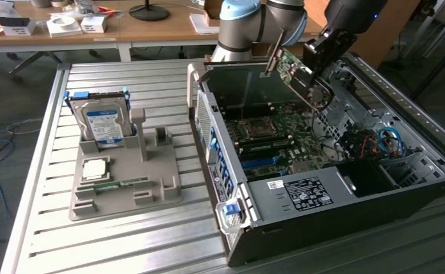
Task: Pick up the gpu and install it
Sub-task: 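Insert the gpu into the slot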
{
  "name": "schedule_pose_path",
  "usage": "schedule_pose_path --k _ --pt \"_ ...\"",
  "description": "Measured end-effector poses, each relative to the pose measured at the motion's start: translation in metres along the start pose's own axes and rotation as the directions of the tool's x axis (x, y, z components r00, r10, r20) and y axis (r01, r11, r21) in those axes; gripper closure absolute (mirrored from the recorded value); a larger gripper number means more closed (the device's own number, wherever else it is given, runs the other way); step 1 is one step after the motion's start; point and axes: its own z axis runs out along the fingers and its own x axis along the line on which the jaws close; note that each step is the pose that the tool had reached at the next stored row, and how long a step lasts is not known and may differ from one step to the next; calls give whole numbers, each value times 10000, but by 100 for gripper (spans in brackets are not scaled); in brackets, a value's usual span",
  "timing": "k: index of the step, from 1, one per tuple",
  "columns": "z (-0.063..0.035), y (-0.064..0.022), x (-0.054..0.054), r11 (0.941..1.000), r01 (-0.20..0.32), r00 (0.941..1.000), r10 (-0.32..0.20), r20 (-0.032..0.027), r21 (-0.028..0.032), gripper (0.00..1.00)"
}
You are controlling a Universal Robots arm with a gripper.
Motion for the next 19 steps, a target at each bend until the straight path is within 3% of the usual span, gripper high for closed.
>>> schedule_pose_path --k 5,9,14,19 --pt "7 -1 0 9960 890 9960 -889 -131 3 74" --pt "14 -2 0 9869 1610 9867 -1610 -237 -4 74" --pt "21 -3 0 9683 2497 9676 -2496 -370 -24 74" --pt "30 -4 0 9425 3342 9412 -3341 -495 -56 74"
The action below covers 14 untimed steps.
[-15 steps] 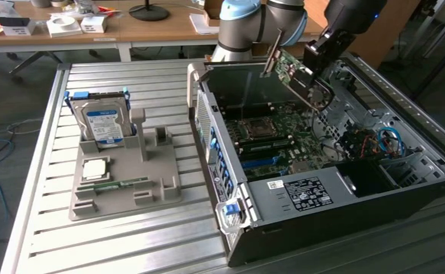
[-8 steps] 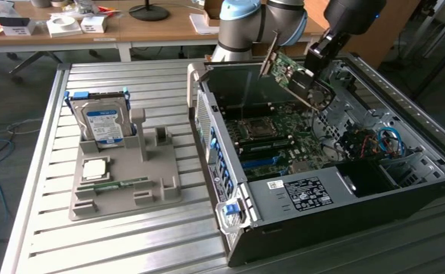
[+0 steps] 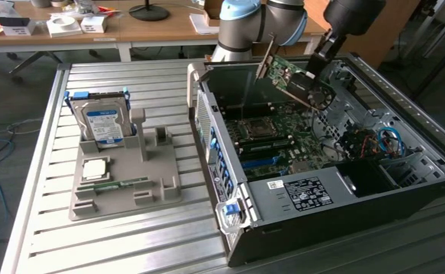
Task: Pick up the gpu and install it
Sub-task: 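Insert the gpu into the slot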
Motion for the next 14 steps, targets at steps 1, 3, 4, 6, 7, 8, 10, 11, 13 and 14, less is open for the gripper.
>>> schedule_pose_path --k 1,3,4,6,7,8,10,11,13,14 --pt "2 0 0 9998 178 9998 -178 -26 1 74" --pt "5 -1 0 9985 550 9985 -550 -80 2 74" --pt "7 -1 0 9974 727 9973 -727 -107 2 74" --pt "10 -1 0 9941 1082 9940 -1081 -159 0 74" --pt "12 -2 0 9920 1259 9919 -1259 -184 -2 74" --pt "13 -2 0 9894 1451 9892 -1451 -214 -3 74" --pt "17 -3 0 9837 1797 9834 -1797 -265 -9 74" --pt "18 -3 0 9804 1970 9800 -1970 -290 -13 74" --pt "21 -3 0 9727 2319 9721 -2319 -341 -21 74" --pt "23 -3 0 9681 2507 9674 -2506 -369 -26 74"
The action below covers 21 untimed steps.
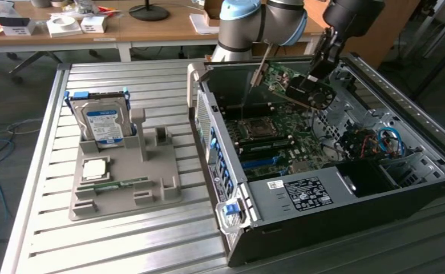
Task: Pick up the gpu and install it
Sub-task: 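Insert the gpu into the slot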
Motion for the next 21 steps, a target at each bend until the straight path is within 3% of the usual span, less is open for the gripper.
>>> schedule_pose_path --k 6,12,16,21 --pt "10 -1 0 9943 1065 9942 -1065 -157 0 74" --pt "17 -2 0 9789 2045 9784 -2045 -301 -14 74" --pt "24 -3 0 9623 2721 9615 -2720 -401 -34 74" --pt "31 -5 0 9341 3570 9327 -3568 -527 -68 74"
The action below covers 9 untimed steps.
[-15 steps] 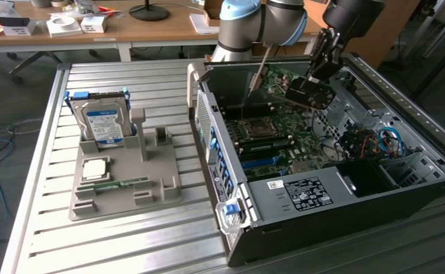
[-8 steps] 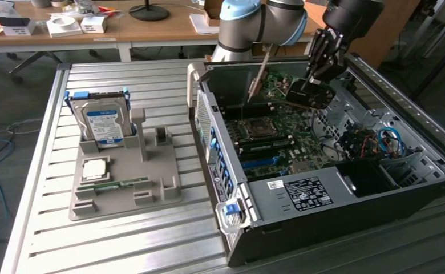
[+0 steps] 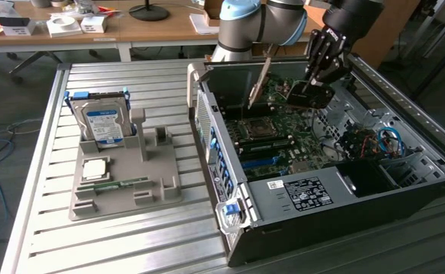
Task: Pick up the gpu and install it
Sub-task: 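Insert the gpu into the slot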
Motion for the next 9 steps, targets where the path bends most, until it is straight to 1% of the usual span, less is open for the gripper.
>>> schedule_pose_path --k 2,5,8,9 --pt "4 -1 0 9994 351 9994 -351 -51 2 74" --pt "9 -1 0 9962 875 9961 -875 -128 1 74" --pt "9 -1 0 9957 929 9956 -929 -138 2 74" --pt "12 2 1 9955 945 9954 -944 -136 18 74"
